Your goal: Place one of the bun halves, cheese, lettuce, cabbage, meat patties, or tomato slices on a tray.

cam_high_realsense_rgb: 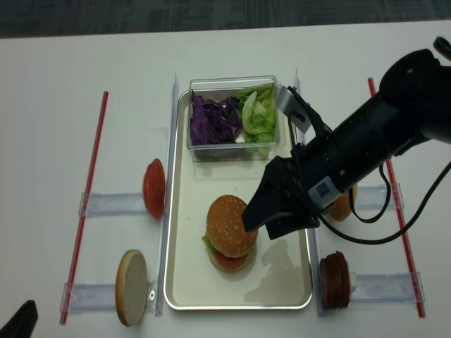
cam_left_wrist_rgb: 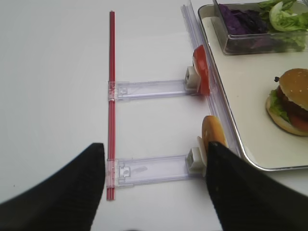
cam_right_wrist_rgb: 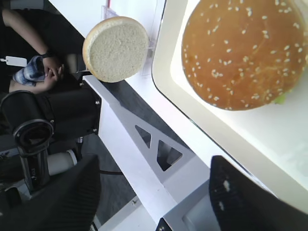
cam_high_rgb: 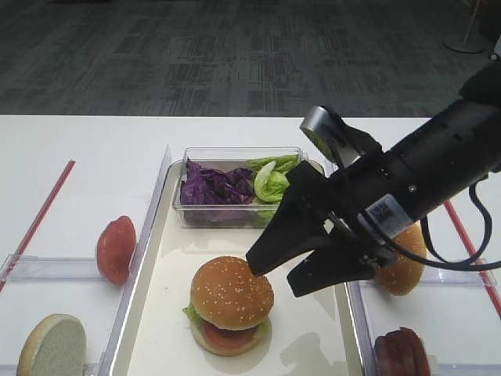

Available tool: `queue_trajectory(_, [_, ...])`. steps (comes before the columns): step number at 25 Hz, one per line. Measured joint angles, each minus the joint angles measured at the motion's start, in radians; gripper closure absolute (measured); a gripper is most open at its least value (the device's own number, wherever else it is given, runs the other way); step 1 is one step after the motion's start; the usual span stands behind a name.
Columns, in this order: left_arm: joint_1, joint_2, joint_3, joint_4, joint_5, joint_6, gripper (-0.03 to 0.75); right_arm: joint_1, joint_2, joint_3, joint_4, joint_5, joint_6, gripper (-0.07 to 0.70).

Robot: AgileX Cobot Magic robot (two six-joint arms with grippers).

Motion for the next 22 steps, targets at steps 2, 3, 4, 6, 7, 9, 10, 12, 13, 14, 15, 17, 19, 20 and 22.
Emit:
queue_trajectory(2, [0.000, 0.000, 0.000, 0.000, 0.000, 0.000, 0.283, 0.000, -0.008, -0.022, -0.028, 0.008, 0.025, 0.124])
queue_trajectory(3, [0.000, 0.000, 0.000, 0.000, 0.000, 0.000, 0.283, 0.000, -0.014, -0.031, -0.038, 0.010, 0.030, 0.124])
queue_trajectory(4, [0.000, 0.000, 0.000, 0.000, 0.000, 0.000, 0.283, 0.000, -0.017, -0.044, -0.045, 0.013, 0.039, 0.124])
queue_trajectory(6, [0.000, 0.000, 0.000, 0.000, 0.000, 0.000, 0.283, 0.000, -0.027, -0.066, -0.067, 0.021, 0.060, 0.124])
queue_trajectory(7, [0.000, 0.000, 0.000, 0.000, 0.000, 0.000, 0.283, 0.000, -0.031, -0.078, -0.087, 0.020, 0.073, 0.124])
queue_trajectory(9, [0.000, 0.000, 0.000, 0.000, 0.000, 0.000, 0.283, 0.000, -0.035, -0.102, -0.120, 0.026, 0.100, 0.124])
queue_trajectory(10, [0.000, 0.000, 0.000, 0.000, 0.000, 0.000, 0.283, 0.000, -0.037, -0.114, -0.138, 0.026, 0.110, 0.125])
queue_trajectory(12, [0.000, 0.000, 0.000, 0.000, 0.000, 0.000, 0.283, 0.000, -0.043, -0.141, -0.169, 0.029, 0.135, 0.125])
queue_trajectory(13, [0.000, 0.000, 0.000, 0.000, 0.000, 0.000, 0.283, 0.000, -0.045, -0.153, -0.191, 0.029, 0.150, 0.125])
queue_trajectory(14, [0.000, 0.000, 0.000, 0.000, 0.000, 0.000, 0.283, 0.000, -0.050, -0.166, -0.218, 0.030, 0.162, 0.125])
queue_trajectory(15, [0.000, 0.000, 0.000, 0.000, 0.000, 0.000, 0.283, 0.000, -0.054, -0.178, -0.248, 0.031, 0.179, 0.125])
queue_trajectory(17, [0.000, 0.000, 0.000, 0.000, 0.000, 0.000, 0.283, 0.000, -0.061, -0.194, -0.301, 0.035, 0.208, 0.125])
queue_trajectory(19, [0.000, 0.000, 0.000, 0.000, 0.000, 0.000, 0.283, 0.000, -0.070, -0.203, -0.351, 0.038, 0.236, 0.126])
queue_trajectory(20, [0.000, 0.000, 0.000, 0.000, 0.000, 0.000, 0.283, 0.000, -0.074, -0.207, -0.377, 0.038, 0.250, 0.126])
queue_trajectory(22, [0.000, 0.000, 0.000, 0.000, 0.000, 0.000, 0.283, 0.000, -0.079, -0.212, -0.427, 0.043, 0.271, 0.127])
